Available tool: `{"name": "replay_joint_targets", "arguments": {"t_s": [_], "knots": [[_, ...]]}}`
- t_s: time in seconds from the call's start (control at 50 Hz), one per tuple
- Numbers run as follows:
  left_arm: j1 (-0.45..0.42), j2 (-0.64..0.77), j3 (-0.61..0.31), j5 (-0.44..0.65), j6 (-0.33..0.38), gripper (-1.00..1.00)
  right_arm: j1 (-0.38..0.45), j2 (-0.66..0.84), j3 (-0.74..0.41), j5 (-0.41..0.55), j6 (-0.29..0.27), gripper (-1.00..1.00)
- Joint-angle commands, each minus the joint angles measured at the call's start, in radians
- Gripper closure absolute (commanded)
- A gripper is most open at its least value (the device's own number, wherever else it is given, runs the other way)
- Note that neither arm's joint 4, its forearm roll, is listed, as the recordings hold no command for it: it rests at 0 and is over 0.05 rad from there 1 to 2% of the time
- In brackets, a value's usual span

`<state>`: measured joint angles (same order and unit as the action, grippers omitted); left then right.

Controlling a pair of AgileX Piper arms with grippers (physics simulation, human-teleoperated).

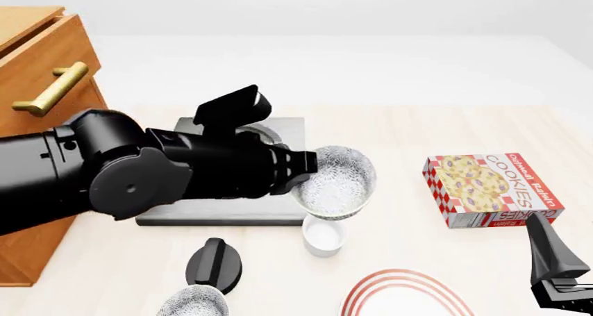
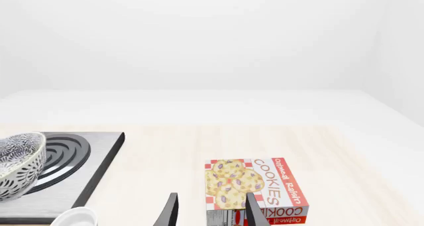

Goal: Pick the akita bowl on the wooden cabinet and place it on the plate.

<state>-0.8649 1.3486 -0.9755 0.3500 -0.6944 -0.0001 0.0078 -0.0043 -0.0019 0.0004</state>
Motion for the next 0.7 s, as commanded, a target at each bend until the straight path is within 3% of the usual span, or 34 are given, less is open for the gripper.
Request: {"name": "replay_joint_targets", "arguments": {"t_s": [0.02,0.7], "knots": [[-0.038,0.029,0.009,-0.026,-0.003,1.0,0.0,0.0,0.0,0.0,0.0,-1.0],[-0.153,0.163,-0.02,-0.072,-0.032,1.0,0.0,0.0,0.0,0.0,0.0,-1.0]]}}
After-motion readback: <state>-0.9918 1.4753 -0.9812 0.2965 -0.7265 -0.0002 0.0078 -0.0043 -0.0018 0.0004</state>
